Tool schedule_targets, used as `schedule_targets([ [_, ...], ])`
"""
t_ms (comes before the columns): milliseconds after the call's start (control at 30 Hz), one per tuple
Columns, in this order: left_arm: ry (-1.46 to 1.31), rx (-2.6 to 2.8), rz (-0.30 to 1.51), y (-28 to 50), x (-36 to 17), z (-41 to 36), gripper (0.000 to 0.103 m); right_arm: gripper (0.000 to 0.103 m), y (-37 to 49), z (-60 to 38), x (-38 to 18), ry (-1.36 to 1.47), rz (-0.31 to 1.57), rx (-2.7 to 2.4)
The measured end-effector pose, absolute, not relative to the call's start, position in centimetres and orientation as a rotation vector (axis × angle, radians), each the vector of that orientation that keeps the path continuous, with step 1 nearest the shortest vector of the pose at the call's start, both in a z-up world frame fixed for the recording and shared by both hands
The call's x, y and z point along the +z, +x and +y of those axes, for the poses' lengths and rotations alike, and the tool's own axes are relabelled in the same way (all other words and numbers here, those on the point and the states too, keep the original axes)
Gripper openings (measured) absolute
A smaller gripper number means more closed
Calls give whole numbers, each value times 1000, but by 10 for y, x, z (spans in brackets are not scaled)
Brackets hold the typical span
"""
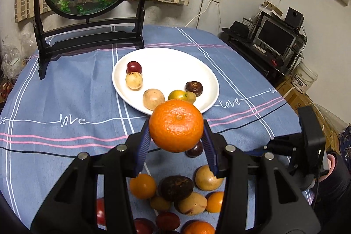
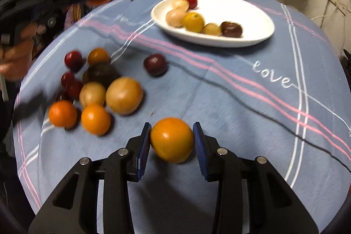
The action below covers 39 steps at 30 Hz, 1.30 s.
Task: Organize fruits
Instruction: 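Carry both fruits to the white plate and open both tools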
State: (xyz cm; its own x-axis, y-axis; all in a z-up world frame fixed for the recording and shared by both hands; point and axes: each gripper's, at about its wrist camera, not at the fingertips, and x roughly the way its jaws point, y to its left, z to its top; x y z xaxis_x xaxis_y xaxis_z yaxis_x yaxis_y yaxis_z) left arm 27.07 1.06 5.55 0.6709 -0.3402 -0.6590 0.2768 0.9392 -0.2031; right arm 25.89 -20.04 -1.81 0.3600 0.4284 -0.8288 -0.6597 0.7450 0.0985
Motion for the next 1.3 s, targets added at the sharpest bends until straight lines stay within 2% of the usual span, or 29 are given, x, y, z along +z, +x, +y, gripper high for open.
schedule_targets([
  [300,-73,-332,760,269,56,11,46,39,247,-190,-19,-351,931,658],
  [467,-47,-319,766,303,61,0,46,39,281,-198,28,-227,758,568],
  [633,-50,-289,792,355,56,-10,46,39,337,-196,45,-125,635,479],
  [833,-62,-222,900,428,23,-18,46,39,409,-185,23,-40,665,455],
  [1000,-70,-206,930,446,5,-19,47,40,430,-177,3,-21,713,490],
  [1067,-74,-194,910,444,6,-18,72,41,430,-174,1,-29,732,509],
  [1133,-62,-175,865,436,13,-16,73,41,425,-173,-1,-40,755,513],
  [1200,-56,-184,846,427,24,-13,75,51,418,-174,3,-38,742,519],
  [1233,-63,-178,835,420,30,-11,79,60,412,-176,8,-34,718,515],
  [1300,-74,-165,807,404,42,-5,86,61,400,-178,18,-41,668,497],
])
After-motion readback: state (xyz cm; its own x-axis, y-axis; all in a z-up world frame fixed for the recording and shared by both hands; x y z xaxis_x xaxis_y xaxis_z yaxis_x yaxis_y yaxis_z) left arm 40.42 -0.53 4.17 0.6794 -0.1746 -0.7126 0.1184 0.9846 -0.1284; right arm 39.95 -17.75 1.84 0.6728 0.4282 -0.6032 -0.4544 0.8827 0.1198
